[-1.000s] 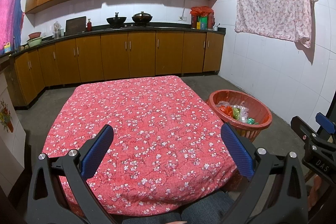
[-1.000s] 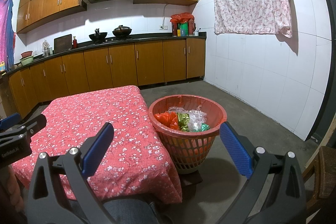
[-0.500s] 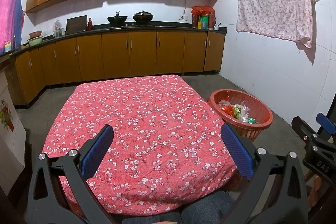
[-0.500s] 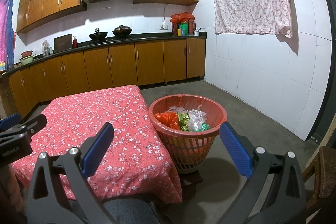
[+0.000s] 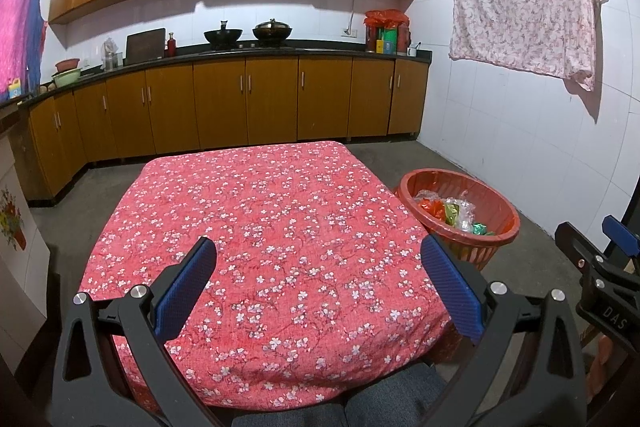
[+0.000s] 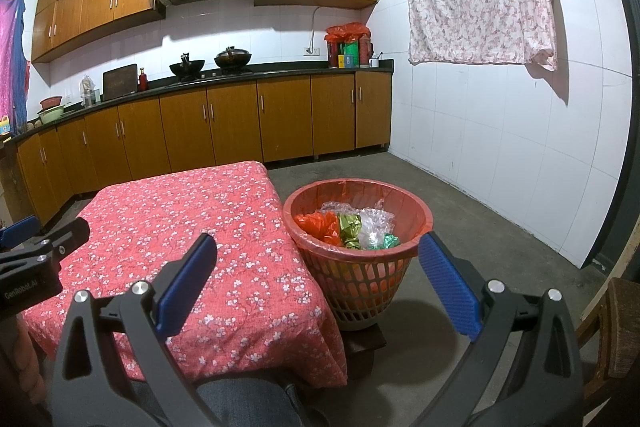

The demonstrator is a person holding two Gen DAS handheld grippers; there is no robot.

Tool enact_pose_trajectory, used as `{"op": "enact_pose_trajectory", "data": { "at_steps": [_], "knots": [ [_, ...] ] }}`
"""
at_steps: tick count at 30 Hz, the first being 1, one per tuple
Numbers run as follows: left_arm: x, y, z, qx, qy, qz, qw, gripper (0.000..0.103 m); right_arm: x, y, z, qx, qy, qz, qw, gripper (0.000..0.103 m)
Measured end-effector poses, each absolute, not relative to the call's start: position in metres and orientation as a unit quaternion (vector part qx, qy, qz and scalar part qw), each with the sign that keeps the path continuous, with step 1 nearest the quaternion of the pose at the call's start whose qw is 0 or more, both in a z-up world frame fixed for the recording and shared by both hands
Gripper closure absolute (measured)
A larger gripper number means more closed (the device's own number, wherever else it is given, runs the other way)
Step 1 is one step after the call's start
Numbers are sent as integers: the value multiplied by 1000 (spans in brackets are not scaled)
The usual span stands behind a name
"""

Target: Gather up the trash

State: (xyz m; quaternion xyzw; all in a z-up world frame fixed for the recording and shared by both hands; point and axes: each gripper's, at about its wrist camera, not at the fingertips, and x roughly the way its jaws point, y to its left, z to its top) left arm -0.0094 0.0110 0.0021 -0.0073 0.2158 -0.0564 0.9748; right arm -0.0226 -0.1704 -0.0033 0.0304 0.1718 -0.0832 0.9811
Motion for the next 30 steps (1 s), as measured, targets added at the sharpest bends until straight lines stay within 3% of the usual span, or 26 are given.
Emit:
{"op": "enact_pose_trajectory", "data": {
  "at_steps": [30],
  "knots": [
    [-7, 13, 2, -11, 221, -60, 973, 2, -23, -172, -2, 31, 173, -83, 981, 4]
  ]
}}
